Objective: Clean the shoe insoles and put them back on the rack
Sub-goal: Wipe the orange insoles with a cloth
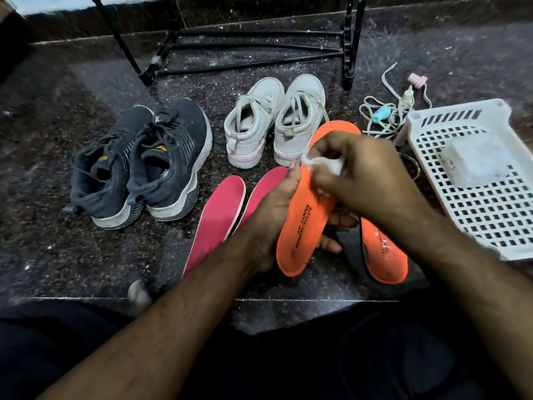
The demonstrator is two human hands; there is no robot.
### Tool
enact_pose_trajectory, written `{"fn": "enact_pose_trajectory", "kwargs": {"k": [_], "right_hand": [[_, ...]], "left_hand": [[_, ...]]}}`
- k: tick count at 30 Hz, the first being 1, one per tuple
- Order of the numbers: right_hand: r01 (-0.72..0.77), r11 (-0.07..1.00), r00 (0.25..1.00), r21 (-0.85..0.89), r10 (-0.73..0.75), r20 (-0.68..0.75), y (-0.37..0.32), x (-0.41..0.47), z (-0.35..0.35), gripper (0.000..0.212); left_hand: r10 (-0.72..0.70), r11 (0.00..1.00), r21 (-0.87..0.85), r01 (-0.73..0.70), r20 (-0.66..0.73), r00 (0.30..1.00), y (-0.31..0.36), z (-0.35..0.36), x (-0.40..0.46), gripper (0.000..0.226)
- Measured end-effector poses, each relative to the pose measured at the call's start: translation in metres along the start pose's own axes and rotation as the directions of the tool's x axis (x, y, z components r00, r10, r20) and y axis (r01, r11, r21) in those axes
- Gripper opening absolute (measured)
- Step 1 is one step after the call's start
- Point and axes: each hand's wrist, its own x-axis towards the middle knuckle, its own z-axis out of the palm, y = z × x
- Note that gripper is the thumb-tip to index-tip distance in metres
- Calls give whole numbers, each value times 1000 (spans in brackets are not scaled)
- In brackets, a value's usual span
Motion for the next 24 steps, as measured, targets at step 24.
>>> {"fn": "enact_pose_trajectory", "kwargs": {"k": [24], "right_hand": [[-100,986,995,-137,99,-11,-1,-4,6,18]], "left_hand": [[64,991,-115,-70,-55,996,14,-8,-1,55]]}}
